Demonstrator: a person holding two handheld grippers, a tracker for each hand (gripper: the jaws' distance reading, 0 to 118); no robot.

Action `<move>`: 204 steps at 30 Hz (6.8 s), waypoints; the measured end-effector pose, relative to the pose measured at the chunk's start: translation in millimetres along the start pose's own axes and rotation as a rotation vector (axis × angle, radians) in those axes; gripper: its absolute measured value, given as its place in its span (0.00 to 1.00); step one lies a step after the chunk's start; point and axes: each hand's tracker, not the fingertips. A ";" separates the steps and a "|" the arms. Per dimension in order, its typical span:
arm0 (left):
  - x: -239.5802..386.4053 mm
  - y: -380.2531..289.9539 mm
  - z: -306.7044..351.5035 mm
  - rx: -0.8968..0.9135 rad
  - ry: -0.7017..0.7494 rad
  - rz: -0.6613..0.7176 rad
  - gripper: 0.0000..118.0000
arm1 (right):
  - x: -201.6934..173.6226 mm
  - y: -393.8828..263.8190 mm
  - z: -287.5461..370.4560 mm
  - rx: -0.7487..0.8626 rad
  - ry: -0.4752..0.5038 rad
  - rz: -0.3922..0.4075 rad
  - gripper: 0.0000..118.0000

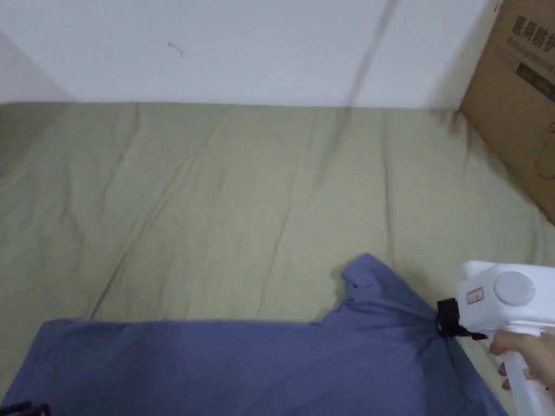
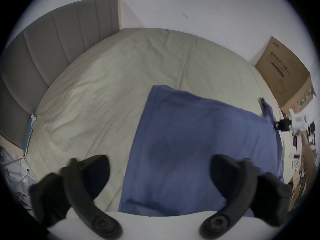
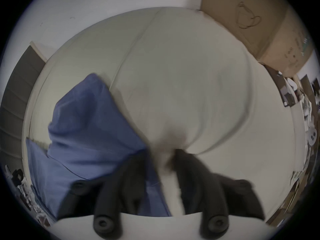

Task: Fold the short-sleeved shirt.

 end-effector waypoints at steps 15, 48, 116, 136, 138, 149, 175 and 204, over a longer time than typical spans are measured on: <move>11.6 113.2 -103.7 -0.019 -0.012 -0.001 0.94 | -4.7 -2.8 19.8 0.003 0.110 0.001 0.00; -27.0 -19.0 118.0 0.108 -0.075 -0.109 0.01 | 60.3 -163.5 198.0 0.116 0.427 -0.116 0.00; 42.1 -66.7 150.6 0.123 -0.583 0.020 0.04 | -89.9 -290.5 163.0 0.120 0.488 0.051 0.04; 179.8 -122.2 54.4 -0.194 -0.776 0.097 0.07 | 21.0 -338.4 169.3 0.149 0.360 -0.266 0.04; 169.9 -125.3 47.2 -0.206 -0.645 0.102 0.04 | 16.8 -338.0 169.0 0.150 0.366 -0.258 0.04; 230.4 -174.6 12.0 -0.462 -0.740 -0.112 0.03 | -3.7 -330.2 171.6 0.154 0.388 -0.178 0.04; 52.1 -135.9 -20.0 -0.338 -0.829 0.379 1.00 | -81.8 -299.9 176.3 0.125 0.364 0.091 0.04; -45.5 -46.2 94.7 -0.188 -0.443 0.317 0.09 | -44.7 -306.6 166.9 0.128 0.395 -0.025 0.04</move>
